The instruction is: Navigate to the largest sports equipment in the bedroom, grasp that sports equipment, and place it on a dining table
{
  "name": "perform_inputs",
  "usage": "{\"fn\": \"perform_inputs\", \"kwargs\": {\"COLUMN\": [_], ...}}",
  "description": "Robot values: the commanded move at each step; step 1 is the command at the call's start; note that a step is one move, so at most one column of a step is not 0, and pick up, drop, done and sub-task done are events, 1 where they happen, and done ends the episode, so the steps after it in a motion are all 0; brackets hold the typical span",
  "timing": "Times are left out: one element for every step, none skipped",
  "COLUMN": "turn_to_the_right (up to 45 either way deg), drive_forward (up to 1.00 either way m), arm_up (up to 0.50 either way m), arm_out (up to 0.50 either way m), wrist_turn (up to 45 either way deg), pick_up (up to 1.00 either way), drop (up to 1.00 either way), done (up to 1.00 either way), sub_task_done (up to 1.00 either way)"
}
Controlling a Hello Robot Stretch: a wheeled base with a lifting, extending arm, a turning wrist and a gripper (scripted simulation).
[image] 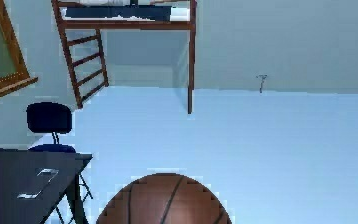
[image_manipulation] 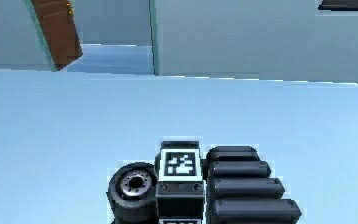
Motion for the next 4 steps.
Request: {"fn": "perform_inputs", "kwargs": {"turn_to_the_right": [45.0, 45.0, 12.0, -45.0], "drive_forward": [0.0, 0.0, 0.0, 0.0], "arm_up": [0.0, 0.0, 0.0, 0.0], "arm_out": [0.0, 0.0, 0.0, 0.0], "wrist_turn": [0.0, 0.0, 0.0, 0.0], "pick_up": [0.0, 0.0, 0.0, 0.0], "drop": [0.0, 0.0, 0.0, 0.0], "done": [0.0, 0.0, 0.0, 0.0], "sub_task_done": [0.0, 0.0, 0.0, 0.0]}}
